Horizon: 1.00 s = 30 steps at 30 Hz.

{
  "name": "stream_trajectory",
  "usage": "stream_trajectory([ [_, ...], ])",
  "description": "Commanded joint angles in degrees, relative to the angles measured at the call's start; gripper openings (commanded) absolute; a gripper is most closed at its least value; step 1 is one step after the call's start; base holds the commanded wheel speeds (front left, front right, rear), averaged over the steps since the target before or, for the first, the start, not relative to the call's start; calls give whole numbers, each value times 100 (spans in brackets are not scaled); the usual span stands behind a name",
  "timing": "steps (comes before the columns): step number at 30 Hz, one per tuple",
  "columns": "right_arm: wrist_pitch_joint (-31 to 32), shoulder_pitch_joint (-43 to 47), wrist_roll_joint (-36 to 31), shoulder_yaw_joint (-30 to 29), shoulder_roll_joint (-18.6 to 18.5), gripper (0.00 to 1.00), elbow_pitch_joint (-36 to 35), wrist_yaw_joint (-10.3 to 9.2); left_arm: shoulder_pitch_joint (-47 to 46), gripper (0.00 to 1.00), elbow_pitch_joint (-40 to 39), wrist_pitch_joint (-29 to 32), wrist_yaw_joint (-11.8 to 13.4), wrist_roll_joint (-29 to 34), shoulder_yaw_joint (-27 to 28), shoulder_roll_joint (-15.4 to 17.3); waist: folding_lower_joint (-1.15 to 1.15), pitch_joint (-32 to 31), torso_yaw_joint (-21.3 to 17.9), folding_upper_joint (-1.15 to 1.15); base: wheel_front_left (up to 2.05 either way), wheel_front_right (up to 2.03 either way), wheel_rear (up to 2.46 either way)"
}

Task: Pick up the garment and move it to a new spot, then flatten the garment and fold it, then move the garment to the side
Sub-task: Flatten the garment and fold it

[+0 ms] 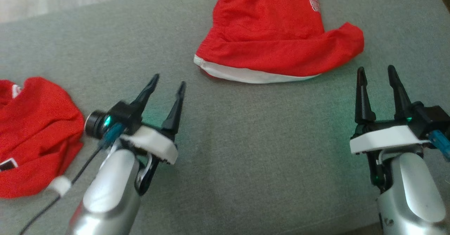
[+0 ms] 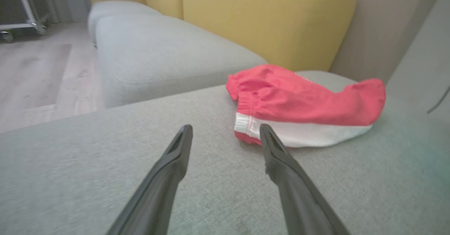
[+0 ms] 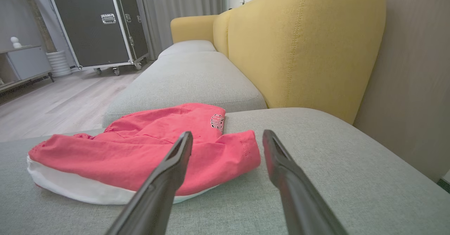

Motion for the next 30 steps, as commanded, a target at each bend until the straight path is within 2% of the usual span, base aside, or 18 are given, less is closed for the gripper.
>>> stream_trajectory([
  [1,-62,-227,52,169,-1,100,-229,-4,-391,100,-28,91,9,5,21,137,-1,184,-139,0,0,0,0],
  [8,-62,-416,180,227,-1,100,-353,-4,-1421,100,815,505,9,-392,-594,351,-1,592,-437,0,0,0,0],
  [16,-62,-434,244,123,-1,100,-407,-4,-2022,100,1360,376,9,-637,-1015,526,-1,786,-599,0,0,0,0],
  [23,-62,-443,243,84,-1,100,-364,-4,-2303,100,1499,90,9,-1153,-1663,600,-1,790,-594,0,0,0,0],
  [24,-62,-449,236,91,-1,100,-350,-4,-2331,67,1524,61,9,-1207,-1713,607,-1,783,-588,0,0,0,0],
  [25,-62,-454,229,103,-1,100,-337,-4,-2360,20,1545,9,9,-1251,-1750,615,-1,775,-583,0,0,0,0],
  [26,-62,-459,223,114,-1,100,-323,-4,-2386,0,1566,-56,9,-1283,-1784,625,-1,765,-579,0,0,0,0],
  [30,-62,-460,189,153,-1,100,-249,-4,-2442,0,1696,-327,10,-1384,-1764,661,-1,688,-539,0,0,0,0],
])
